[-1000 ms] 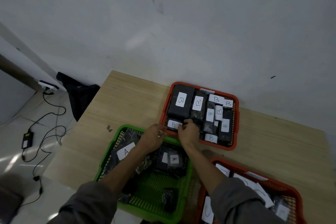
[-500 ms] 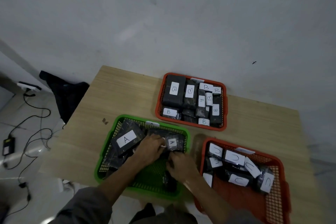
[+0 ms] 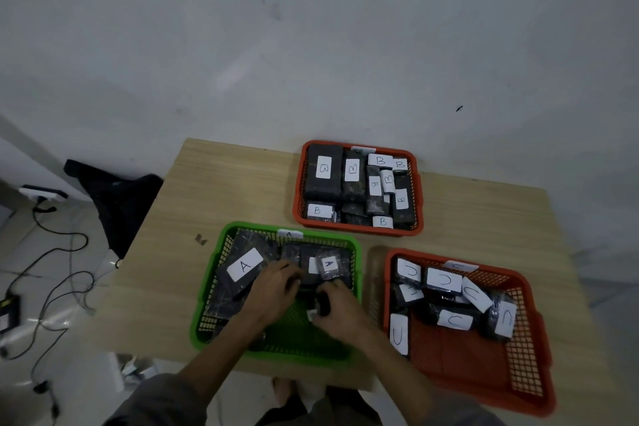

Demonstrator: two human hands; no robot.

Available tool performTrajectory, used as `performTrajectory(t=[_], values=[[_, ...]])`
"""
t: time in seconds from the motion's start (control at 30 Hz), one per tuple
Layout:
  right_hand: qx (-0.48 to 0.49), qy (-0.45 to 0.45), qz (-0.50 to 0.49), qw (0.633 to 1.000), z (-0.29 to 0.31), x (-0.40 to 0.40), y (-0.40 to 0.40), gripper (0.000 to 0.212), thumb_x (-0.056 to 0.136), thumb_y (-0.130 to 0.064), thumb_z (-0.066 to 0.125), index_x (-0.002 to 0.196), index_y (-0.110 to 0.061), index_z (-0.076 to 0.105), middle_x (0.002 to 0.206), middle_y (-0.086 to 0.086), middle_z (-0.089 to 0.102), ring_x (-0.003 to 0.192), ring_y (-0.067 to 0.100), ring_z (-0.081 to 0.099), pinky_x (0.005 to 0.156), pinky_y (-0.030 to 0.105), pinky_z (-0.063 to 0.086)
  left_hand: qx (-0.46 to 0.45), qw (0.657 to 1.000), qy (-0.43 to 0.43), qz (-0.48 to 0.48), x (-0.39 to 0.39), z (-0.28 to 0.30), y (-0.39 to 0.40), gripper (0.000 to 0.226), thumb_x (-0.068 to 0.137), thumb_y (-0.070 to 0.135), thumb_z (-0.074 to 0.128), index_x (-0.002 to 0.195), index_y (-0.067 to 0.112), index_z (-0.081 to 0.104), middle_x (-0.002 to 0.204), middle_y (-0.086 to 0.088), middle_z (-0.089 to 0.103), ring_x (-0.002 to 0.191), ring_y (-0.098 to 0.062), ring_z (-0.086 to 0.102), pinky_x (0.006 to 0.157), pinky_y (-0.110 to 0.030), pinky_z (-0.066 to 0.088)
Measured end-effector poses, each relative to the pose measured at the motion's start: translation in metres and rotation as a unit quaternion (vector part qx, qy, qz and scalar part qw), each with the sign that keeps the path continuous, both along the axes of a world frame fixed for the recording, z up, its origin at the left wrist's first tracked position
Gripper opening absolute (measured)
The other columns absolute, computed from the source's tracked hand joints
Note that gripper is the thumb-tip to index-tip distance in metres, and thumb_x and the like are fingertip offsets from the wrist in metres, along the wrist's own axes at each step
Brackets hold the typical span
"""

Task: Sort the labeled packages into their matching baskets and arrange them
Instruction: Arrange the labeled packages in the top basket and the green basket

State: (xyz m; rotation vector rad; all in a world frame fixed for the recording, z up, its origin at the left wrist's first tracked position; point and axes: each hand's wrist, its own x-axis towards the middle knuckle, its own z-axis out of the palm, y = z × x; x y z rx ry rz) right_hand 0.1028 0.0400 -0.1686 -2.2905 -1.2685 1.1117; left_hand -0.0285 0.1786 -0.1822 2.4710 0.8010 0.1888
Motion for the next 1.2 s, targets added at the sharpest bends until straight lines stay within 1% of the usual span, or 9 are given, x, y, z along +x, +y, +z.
performTrajectory(t=[0.13,0.27,0.43,0.6,0.7,0.83,0.9,1.07,1.2], values=[[0.057,0.214,-0.151,0.963,0.019,0.02,0.011,0.047,0.08,-0.022,0.08,0.117,-0.032,0.054,0.115,-0.012,0.057,0.104,0.007,0.059,0.081,0.017,0.049,-0.173,0.981,-0.054,0.072,0.001,0.01,0.007,0.021,0.095,0.034,0.059,0.109,0.023,0.071,0.105,0.009,0.07,0.093,-0.003,0.063,0.084,-0.022,0.052],[0.069,0.286,-0.207,0.933,0.026,0.025,0.012,0.053,0.079,-0.015,0.081,0.121,-0.035,0.055,0.115,-0.016,0.058,0.1,-0.001,0.059,0.068,0.014,0.05,-0.276,0.959,-0.038,0.043,0.002,0.017,0.013,0.02,0.096,0.035,0.057,0.109,0.031,0.071,0.1,0.016,0.072,0.091,0.005,0.066,0.086,-0.026,0.055],[0.045,0.266,-0.188,0.944,0.019,0.027,0.003,0.048,0.083,-0.014,0.078,0.124,-0.03,0.058,0.121,-0.01,0.059,0.101,-0.001,0.058,0.069,0.012,0.049,-0.027,0.998,0.049,0.037,-0.004,0.012,0.017,0.029,0.091,0.025,0.062,0.119,0.02,0.065,0.12,0.0,0.061,0.112,-0.019,0.054,0.093,-0.033,0.046],[0.087,0.221,-0.262,0.936,0.017,0.03,0.004,0.049,0.085,-0.023,0.078,0.128,-0.031,0.057,0.114,-0.015,0.055,0.11,0.01,0.057,0.093,0.028,0.052,0.155,0.96,0.222,-0.066,-0.006,0.009,0.015,0.071,0.081,0.04,0.068,0.142,0.018,0.039,0.146,-0.007,0.038,0.13,-0.029,0.036,0.106,-0.042,0.03],[0.105,0.213,-0.301,0.924,0.02,0.037,0.018,0.044,0.086,-0.026,0.076,0.127,-0.028,0.058,0.112,-0.012,0.062,0.107,0.013,0.063,0.098,0.038,0.054,0.173,0.947,0.263,-0.063,-0.005,0.007,0.019,0.078,0.082,0.044,0.066,0.147,0.017,0.033,0.158,-0.012,0.022,0.14,-0.032,0.025,0.114,-0.049,0.019],[0.127,0.156,-0.28,0.939,0.024,0.034,0.047,0.026,0.089,-0.035,0.073,0.112,-0.031,0.062,0.097,-0.019,0.065,0.092,0.007,0.064,0.078,0.023,0.052,0.188,0.935,0.295,-0.063,-0.009,0.004,0.024,0.093,0.082,0.051,0.065,0.153,0.014,0.017,0.163,-0.015,-0.005,0.15,-0.035,0.002,0.118,-0.056,0.006],[0.131,0.14,-0.283,0.94,0.022,0.03,0.063,0.029,0.09,-0.033,0.072,0.116,-0.021,0.066,0.101,-0.008,0.071,0.089,0.011,0.067,0.077,0.029,0.056,0.197,0.928,0.308,-0.073,-0.014,0.003,0.026,0.099,0.08,0.047,0.068,0.154,0.014,0.01,0.161,-0.018,-0.014,0.149,-0.038,-0.009,0.116,-0.058,-0.003],[0.073,0.066,-0.218,0.971,0.011,0.024,0.087,0.043,0.091,-0.033,0.071,0.127,-0.01,0.064,0.119,0.006,0.069,0.106,0.022,0.065,0.093,0.036,0.052,0.192,0.923,0.317,-0.106,-0.02,0.005,0.034,0.092,0.075,0.043,0.074,0.148,0.016,0.025,0.161,-0.02,-0.011,0.149,-0.039,-0.01,0.116,-0.058,-0.004],[0.091,0.054,-0.203,0.973,0.007,0.028,0.089,0.036,0.09,-0.036,0.071,0.116,-0.011,0.07,0.108,0.006,0.074,0.089,0.017,0.069,0.087,0.04,0.057,0.168,0.945,0.257,-0.114,-0.024,0.011,0.036,0.095,0.073,0.056,0.071,0.148,0.017,0.027,0.162,-0.017,0.002,0.149,-0.037,-0.001,0.118,-0.055,0.005]])
